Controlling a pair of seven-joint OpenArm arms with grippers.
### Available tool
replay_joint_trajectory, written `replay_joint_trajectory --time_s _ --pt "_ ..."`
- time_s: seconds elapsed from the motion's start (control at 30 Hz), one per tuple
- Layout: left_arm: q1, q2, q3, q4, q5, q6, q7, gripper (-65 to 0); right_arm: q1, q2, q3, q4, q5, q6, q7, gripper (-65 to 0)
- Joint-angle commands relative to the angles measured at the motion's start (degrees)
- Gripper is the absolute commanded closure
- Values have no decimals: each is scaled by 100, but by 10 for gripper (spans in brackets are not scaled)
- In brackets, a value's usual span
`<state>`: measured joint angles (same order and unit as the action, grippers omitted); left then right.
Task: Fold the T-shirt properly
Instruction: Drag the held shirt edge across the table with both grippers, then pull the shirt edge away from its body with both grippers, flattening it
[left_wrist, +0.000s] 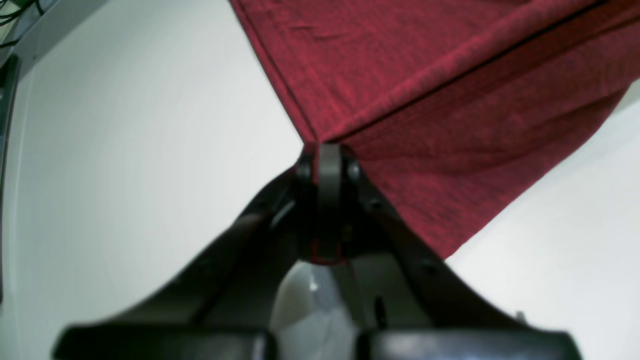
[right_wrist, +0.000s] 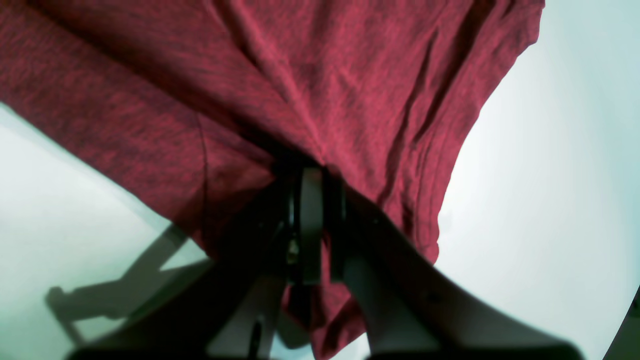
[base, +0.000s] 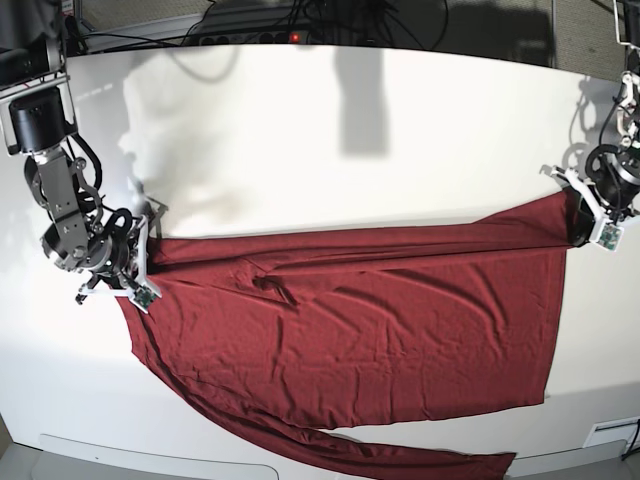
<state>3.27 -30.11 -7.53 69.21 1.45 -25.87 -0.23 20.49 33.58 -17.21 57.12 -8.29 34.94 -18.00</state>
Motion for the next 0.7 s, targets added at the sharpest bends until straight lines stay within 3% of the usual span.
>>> replay_joint_trajectory --time_s 0.0,0.07,0.13,0.2,0.3,0.53,0.6,0.67 --pt "-146 -136 -68 61 -44 188 -111 -55 173 118 70 59 -50 -111 28 -9" --pt "-199 -136 -68 61 -44 321 -109 -154 190 118 70 59 -48 -116 70 -131" --pt "-256 -136 -68 61 -44 479 -105 -190 205 120 70 59 -50 -216 68 -191" --pt "-282 -136 -68 61 -52 557 -68 -190 251 131 70 59 -48 -472 66 -191" --pt "-280 -133 -68 61 -354 555 157 -190 334 136 70 61 55 -542 -66 -191" --pt "-278 -133 -68 66 -2146 522 898 -189 411 166 70 304 1504 -527 -310 -191" --pt "-262 -133 -68 116 -2643 192 1008 -164 411 179 70 507 1910 -509 -505 -191" --pt "-243 -111 -68 232 -2962 -400 1187 -126 411 181 70 680 2166 -496 -669 -190"
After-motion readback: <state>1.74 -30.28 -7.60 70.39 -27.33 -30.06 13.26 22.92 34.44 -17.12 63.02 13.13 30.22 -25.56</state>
